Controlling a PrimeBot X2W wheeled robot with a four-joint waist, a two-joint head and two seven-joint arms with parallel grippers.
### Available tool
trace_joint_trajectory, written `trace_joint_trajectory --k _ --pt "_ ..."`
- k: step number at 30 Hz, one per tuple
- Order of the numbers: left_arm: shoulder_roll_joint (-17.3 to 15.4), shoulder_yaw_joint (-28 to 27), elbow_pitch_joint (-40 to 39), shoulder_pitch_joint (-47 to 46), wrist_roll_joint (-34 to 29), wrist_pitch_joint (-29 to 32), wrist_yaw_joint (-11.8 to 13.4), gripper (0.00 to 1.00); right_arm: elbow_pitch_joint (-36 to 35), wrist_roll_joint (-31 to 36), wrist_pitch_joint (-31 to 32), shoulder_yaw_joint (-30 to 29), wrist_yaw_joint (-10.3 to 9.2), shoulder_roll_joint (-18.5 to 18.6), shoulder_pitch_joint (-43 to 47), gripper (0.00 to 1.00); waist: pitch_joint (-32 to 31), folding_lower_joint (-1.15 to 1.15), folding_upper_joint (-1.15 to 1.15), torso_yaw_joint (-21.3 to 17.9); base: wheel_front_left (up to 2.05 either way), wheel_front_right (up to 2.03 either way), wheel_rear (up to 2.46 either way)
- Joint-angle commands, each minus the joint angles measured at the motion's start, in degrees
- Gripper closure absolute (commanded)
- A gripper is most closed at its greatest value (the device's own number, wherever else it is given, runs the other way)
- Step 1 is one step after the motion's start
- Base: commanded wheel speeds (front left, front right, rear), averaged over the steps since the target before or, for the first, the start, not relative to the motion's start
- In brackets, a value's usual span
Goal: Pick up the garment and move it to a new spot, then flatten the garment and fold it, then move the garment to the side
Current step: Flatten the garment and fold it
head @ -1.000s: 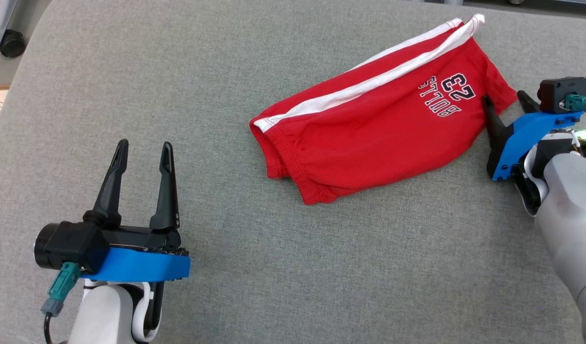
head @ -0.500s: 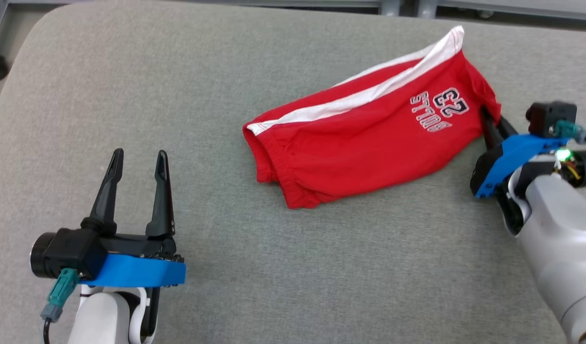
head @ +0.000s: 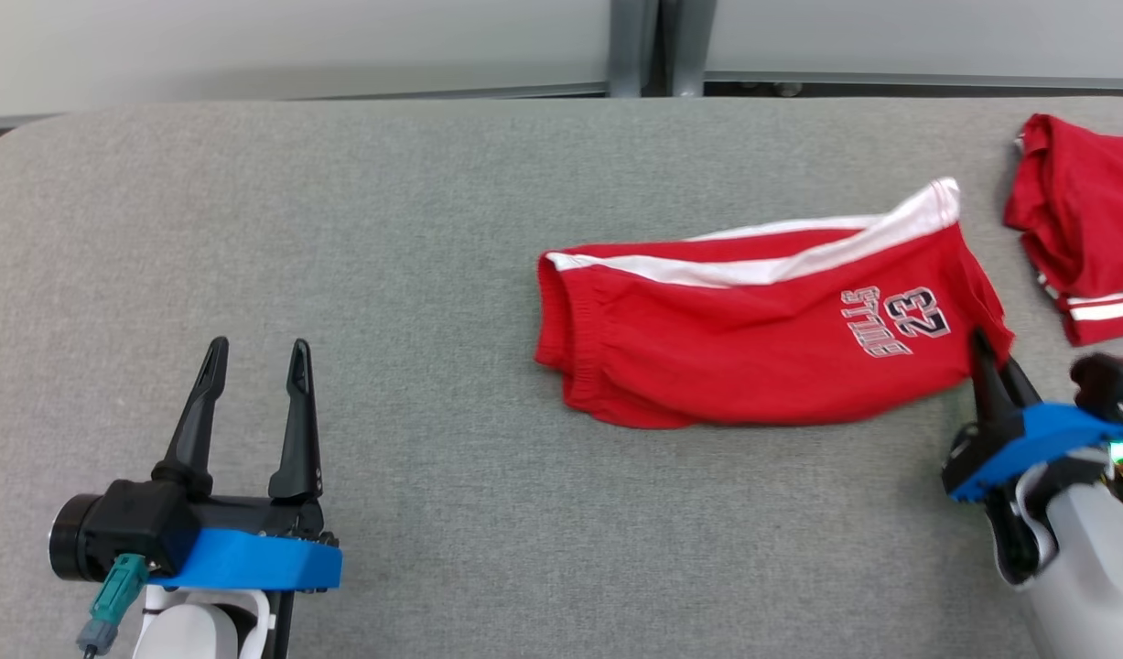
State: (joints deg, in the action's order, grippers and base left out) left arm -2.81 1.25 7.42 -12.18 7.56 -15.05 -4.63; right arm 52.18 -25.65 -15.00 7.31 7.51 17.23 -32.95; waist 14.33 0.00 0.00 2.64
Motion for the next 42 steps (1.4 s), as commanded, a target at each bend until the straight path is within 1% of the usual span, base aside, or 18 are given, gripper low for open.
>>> trace_joint_trajectory --k 1,5,10,13,18,26,32,36,39,42 --pt "-0.2 -0.4 0.0 0.8 -0.1 -0.1 0.0 0.0 -1.1 0.6 -0.2 -1.3 -0.04 0.2 2.2 1.0 -0.9 0.0 0.0 -1.0 0.0 0.0 0.0" --pt "-0.2 -0.6 0.1 1.4 -0.1 -0.1 -0.2 0.0 -4.0 1.8 -0.1 -5.9 -0.04 -0.3 6.6 1.0 -1.6 0.0 0.0 -1.6 0.0 0.0 0.0" --pt "-0.2 -0.3 0.3 1.7 0.1 -0.1 -0.3 0.0 -6.0 3.7 -0.1 -9.1 -0.04 -1.4 9.0 1.0 -2.2 0.0 0.0 -1.7 0.0 0.0 0.0" --pt "-0.2 -0.1 0.3 1.8 0.2 -0.1 -0.3 0.0 -7.6 5.3 -0.1 -9.7 -0.04 -2.4 8.6 1.0 -2.5 0.0 0.0 -1.5 0.0 0.0 0.0" --pt "-0.2 0.2 0.4 1.7 0.1 -0.1 -0.5 0.0 -10.4 8.0 -0.1 -7.8 -0.04 -4.6 5.3 1.0 -2.7 0.0 0.0 -0.9 0.0 0.0 0.0" --pt "-0.2 0.7 0.5 1.3 0.6 -0.1 -0.3 0.0 -12.5 10.2 0.4 -0.8 -0.04 -9.3 -1.7 1.0 -2.8 0.0 0.0 1.1 0.0 0.0 0.0" --pt "-0.2 1.5 0.7 1.9 1.5 -0.1 0.4 0.0 -12.2 11.1 0.4 8.3 -0.04 -11.4 -3.6 1.0 -2.9 0.0 0.0 3.0 0.0 0.0 0.0" --pt "-0.2 1.8 0.7 2.4 1.9 -0.1 0.8 0.0 -12.4 10.3 0.2 13.8 -0.04 -11.7 -1.8 1.0 -3.0 0.0 0.0 4.1 0.0 0.0 0.0" --pt "-0.2 1.9 0.6 2.8 2.1 -0.1 0.9 0.0 -13.4 9.3 0.0 17.7 -0.04 -10.9 0.1 1.0 -3.1 0.0 0.0 4.5 0.0 0.0 0.0" --pt "-0.2 2.0 0.7 3.0 2.4 -0.1 1.2 0.0 -14.8 8.6 0.0 20.3 -0.04 -9.4 2.5 1.0 -3.3 0.0 0.0 4.8 0.0 0.0 0.0"
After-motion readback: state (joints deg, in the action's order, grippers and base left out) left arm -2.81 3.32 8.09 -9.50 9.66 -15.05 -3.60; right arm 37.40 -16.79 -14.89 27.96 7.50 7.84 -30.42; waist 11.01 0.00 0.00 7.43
